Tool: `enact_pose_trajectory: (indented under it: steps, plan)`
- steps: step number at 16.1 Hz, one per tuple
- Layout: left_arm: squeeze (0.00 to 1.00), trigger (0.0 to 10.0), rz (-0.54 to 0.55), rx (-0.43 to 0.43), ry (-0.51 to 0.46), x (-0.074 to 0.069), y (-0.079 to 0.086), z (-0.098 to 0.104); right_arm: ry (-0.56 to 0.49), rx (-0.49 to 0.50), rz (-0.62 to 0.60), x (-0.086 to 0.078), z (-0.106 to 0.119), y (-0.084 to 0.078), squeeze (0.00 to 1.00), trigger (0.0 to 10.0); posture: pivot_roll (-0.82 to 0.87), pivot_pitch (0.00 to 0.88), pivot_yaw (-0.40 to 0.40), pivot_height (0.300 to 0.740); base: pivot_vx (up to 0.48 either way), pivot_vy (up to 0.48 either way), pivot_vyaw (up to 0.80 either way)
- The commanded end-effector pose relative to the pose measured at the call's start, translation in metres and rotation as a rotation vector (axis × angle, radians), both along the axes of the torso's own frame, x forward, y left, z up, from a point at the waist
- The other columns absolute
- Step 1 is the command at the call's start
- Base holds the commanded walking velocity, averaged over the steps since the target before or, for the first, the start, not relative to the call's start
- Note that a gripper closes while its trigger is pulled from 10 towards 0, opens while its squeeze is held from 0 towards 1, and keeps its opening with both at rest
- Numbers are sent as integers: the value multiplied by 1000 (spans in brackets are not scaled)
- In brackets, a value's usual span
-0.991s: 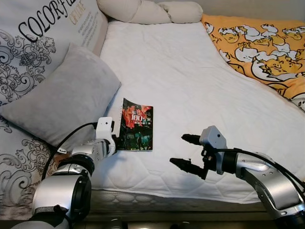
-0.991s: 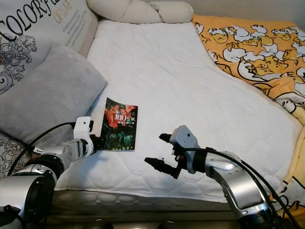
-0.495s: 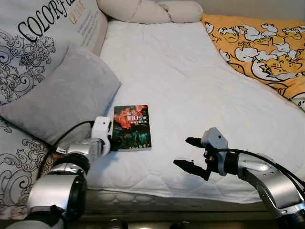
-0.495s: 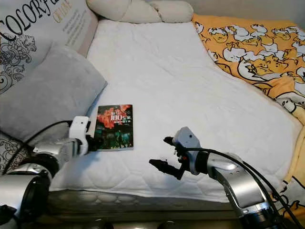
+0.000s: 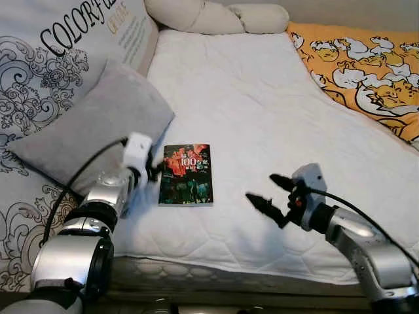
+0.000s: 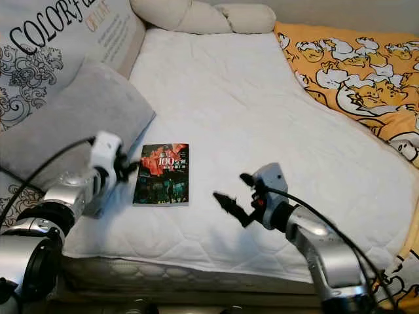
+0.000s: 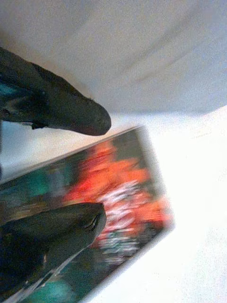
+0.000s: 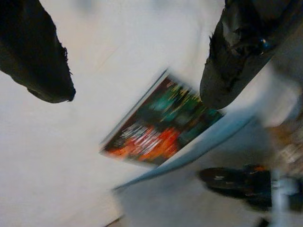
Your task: Clean up the room
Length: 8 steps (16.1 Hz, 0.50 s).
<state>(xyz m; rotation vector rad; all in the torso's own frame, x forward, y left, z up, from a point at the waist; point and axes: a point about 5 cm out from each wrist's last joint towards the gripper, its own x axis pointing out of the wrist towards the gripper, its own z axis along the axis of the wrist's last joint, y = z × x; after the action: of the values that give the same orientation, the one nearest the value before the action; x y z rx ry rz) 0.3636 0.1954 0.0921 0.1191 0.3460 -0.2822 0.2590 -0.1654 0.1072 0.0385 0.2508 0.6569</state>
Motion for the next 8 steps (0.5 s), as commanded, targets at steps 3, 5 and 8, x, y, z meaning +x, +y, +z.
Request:
enact_pose_trajectory:
  steps: [3, 5, 8]
  plan:
    - [349, 10000, -59, -141, -212, -8, -23, 26, -46, 57, -205, 1, 2, -4, 0, 10000, -49, 0, 14, 740, 0, -92, 0]
    - [345, 10000, -42, -179, -268, -26, -28, 35, -31, 96, -284, -4, -2, -1, 0, 10000, -41, 0, 25, 740, 0, -321, 0]
    - [345, 10000, 14, -138, -274, -54, -20, 32, -34, 85, -386, -9, -5, -1, 0, 10000, -33, 0, 32, 740, 0, -409, 0]
